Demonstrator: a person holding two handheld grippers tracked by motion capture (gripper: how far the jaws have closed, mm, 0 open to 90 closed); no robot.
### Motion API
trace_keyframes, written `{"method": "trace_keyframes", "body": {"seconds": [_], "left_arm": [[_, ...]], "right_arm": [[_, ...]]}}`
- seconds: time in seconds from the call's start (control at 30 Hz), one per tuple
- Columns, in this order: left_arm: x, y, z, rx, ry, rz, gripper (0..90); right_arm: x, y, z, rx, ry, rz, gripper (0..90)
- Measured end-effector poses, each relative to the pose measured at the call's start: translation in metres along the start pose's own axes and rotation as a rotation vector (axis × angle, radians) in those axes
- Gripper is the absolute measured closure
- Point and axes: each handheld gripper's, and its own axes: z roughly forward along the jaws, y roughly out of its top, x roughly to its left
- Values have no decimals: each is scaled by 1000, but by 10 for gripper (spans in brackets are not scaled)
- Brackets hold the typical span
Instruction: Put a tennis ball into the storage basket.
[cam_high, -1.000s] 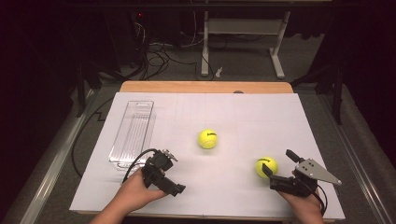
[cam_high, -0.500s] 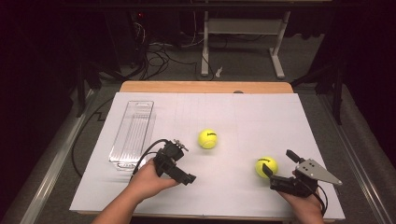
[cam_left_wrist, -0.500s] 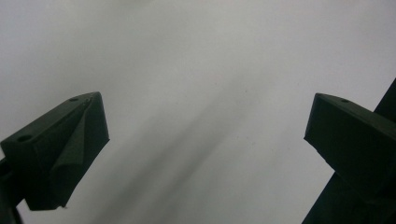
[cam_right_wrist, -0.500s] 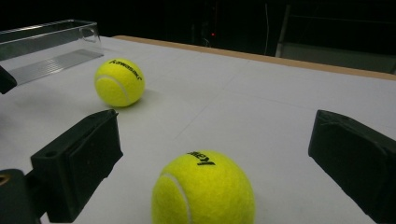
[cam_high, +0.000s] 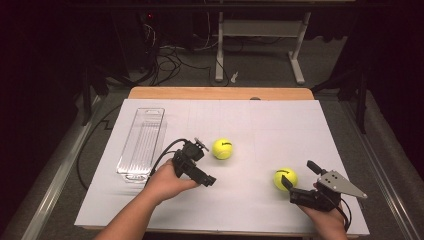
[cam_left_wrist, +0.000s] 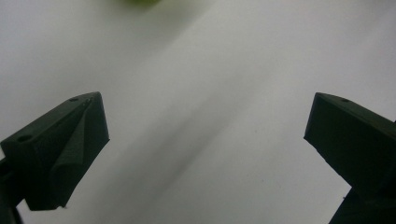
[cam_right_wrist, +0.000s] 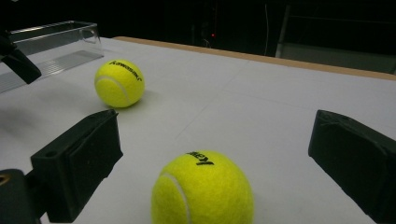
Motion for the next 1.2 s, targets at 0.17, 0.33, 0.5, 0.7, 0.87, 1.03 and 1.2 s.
{"method": "trace_keyframes", "body": {"seconds": [0.17, 0.33, 0.5, 0.7, 0.87, 1.03, 1.2], "left_arm": [[0, 11, -1, -8, -21, 5, 8], [1, 22, -1, -2, -12, 9, 8], [5, 34, 0, 0, -3, 10, 8], [9, 46, 3, -8, 7, 14, 8], [13, 55, 6, -9, 12, 7, 8], [16, 64, 8, -7, 21, 5, 8], [22, 73, 12, 3, 23, -5, 8]], "right_arm": [[0, 0, 0, 2, 2, -1, 28], [0, 0, 0, -2, 1, 0, 28], [-1, 0, -1, -3, 1, 2, 28], [-1, 0, -1, -3, 3, 4, 28], [-1, 0, -1, -5, 3, 6, 28], [-1, 0, -1, -4, 4, 9, 28], [0, 0, -1, -5, 6, 7, 28]]}}
